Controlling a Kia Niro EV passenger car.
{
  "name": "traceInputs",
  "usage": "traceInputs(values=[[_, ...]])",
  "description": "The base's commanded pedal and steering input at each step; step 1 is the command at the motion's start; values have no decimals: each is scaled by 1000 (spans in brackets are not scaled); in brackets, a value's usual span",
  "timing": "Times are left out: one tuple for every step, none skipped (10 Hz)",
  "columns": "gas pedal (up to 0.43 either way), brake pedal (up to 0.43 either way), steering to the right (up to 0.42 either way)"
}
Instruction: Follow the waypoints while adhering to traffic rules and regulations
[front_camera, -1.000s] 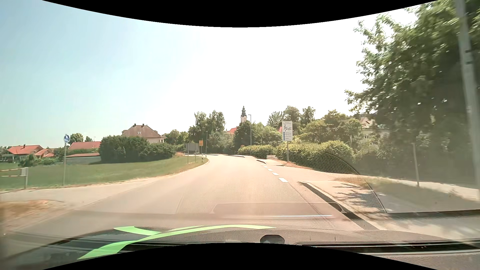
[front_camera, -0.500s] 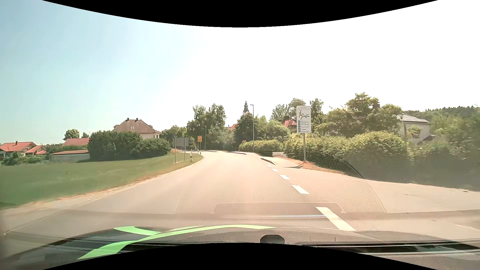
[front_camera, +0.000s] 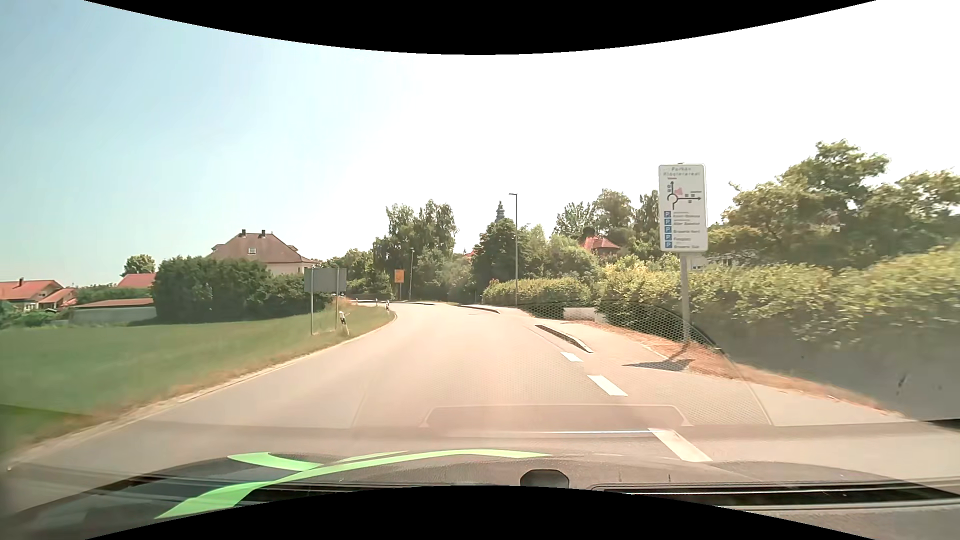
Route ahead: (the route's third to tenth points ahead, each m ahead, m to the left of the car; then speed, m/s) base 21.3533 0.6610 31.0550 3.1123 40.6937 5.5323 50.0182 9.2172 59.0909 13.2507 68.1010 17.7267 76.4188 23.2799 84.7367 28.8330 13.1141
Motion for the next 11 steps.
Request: traceInputs(values=[[177, 0, -22], [177, 0, -22], [177, 0, -23], [157, 0, -25], [118, 0, -29], [98, 0, -30], [98, 0, -30], [98, 0, -31], [118, 0, -33], [138, 0, -33], [150, 0, -33]])
